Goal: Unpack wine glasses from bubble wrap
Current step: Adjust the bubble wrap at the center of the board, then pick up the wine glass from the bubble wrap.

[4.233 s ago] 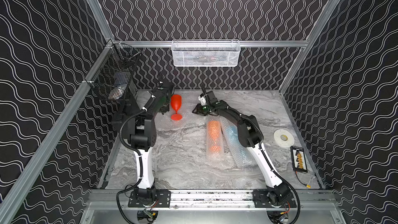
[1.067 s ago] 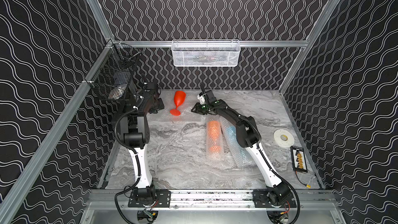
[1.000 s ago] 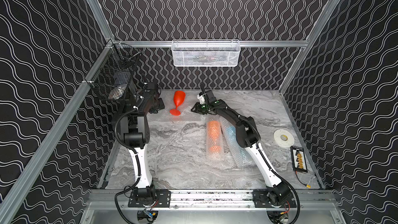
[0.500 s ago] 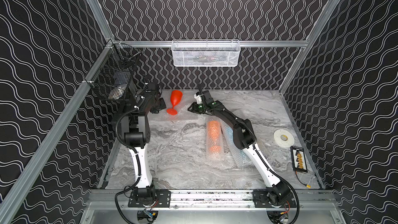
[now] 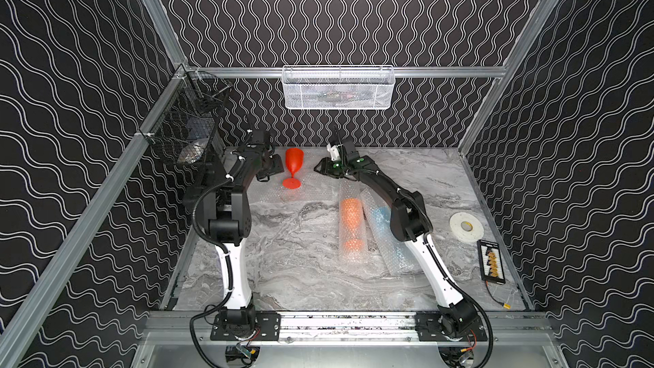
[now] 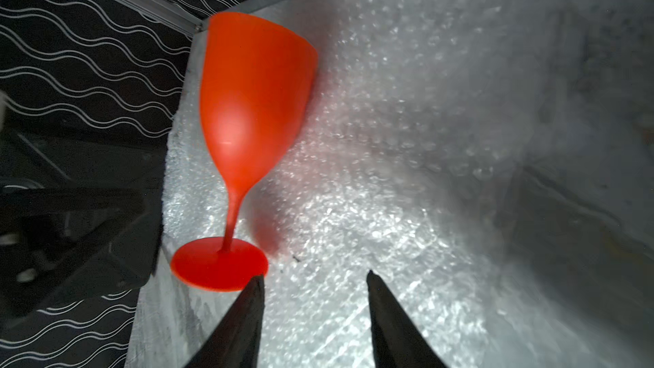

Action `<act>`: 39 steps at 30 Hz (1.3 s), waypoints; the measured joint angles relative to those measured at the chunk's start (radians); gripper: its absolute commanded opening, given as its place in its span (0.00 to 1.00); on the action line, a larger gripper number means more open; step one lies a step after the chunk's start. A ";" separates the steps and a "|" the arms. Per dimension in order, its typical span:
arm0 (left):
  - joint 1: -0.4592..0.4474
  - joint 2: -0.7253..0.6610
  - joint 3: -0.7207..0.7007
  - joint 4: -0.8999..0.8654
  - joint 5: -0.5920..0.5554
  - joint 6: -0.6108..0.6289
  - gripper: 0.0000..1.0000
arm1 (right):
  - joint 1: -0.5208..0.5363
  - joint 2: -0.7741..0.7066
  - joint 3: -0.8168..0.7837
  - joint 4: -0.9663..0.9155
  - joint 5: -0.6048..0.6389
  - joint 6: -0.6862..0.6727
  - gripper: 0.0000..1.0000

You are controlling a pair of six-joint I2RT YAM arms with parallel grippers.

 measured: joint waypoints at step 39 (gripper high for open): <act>-0.145 0.183 0.225 -0.106 -0.077 0.079 0.60 | -0.025 0.093 0.027 -0.057 0.033 -0.060 0.48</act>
